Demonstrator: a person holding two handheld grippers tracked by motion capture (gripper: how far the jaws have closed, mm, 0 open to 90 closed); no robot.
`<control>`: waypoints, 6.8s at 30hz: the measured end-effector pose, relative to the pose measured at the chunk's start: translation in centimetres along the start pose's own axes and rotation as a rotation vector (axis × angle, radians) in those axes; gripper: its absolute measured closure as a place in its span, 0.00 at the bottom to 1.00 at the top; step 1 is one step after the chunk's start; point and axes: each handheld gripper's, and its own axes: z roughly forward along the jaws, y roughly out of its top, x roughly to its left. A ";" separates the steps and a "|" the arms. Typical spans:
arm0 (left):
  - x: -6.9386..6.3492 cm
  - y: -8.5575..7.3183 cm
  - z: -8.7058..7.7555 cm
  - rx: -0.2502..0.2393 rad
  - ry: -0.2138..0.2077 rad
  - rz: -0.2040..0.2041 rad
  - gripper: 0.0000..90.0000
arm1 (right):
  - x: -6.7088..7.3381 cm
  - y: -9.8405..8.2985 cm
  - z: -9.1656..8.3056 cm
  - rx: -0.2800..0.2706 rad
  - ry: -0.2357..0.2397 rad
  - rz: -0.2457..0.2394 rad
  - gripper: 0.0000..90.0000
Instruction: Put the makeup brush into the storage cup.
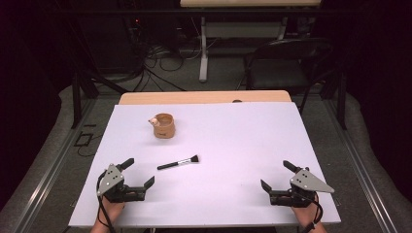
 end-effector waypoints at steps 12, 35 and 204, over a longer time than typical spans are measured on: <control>0.3 0.2 2.1 0.012 -0.033 -0.004 0.00 | 0.3 0.3 0.5 -0.002 0.033 -0.011 0.01; 2.1 1.8 4.9 0.019 -0.050 0.008 0.00 | 0.4 0.3 -0.2 -0.006 0.034 -0.020 0.01; 0.9 8.9 13.8 0.754 -0.341 0.334 0.88 | 0.3 0.3 0.2 0.028 0.069 -0.034 0.02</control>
